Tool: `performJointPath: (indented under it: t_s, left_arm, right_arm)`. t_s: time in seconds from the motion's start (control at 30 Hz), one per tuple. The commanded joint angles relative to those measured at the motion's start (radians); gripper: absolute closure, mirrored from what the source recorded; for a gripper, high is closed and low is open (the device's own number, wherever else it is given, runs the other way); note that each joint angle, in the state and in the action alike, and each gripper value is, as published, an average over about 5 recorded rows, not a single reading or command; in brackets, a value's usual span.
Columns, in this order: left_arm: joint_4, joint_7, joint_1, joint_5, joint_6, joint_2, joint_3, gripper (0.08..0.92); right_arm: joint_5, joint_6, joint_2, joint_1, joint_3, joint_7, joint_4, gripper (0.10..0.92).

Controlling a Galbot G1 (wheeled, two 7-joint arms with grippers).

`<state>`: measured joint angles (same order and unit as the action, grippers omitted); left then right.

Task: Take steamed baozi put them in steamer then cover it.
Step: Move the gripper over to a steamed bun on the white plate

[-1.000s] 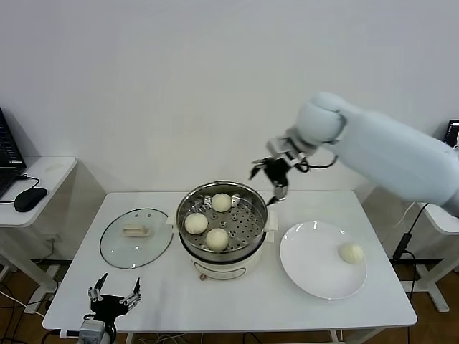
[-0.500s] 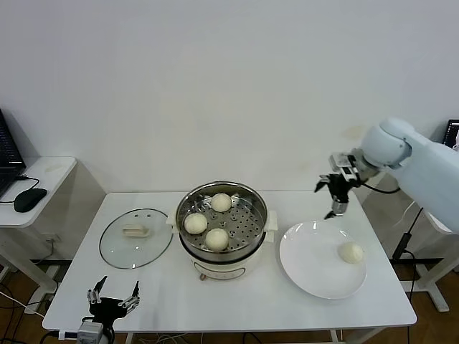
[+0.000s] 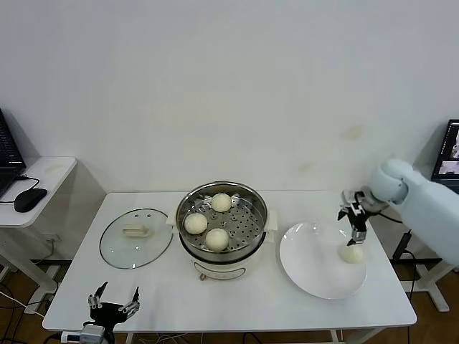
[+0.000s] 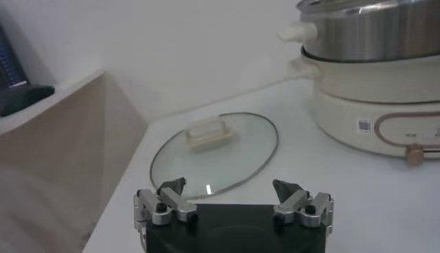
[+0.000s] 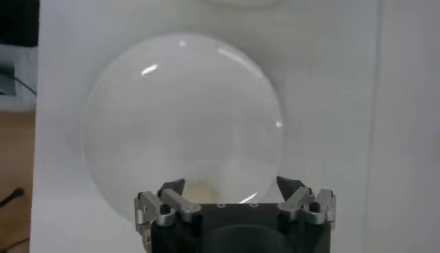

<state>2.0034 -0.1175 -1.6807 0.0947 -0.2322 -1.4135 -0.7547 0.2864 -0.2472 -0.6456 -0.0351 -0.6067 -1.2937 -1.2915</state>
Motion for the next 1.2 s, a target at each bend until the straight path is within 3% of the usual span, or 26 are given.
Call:
performJointPath:
  t_s: [0.03,1.2]
  left_arm:
    - [-0.016,0.000,0.002,0.000,0.000,0.000,-0.002,0.177]
    - [-0.042,0.001,0.011,0.006,0.003,-0.004,0.007,0.177]
  right_arm:
    - [0.104,0.018,-0.039,-0.079,0.032,0.008,0.078,0.203]
    - [0.183,0.023,-0.094,-0.131,0.041,0.069,0.161,0.203]
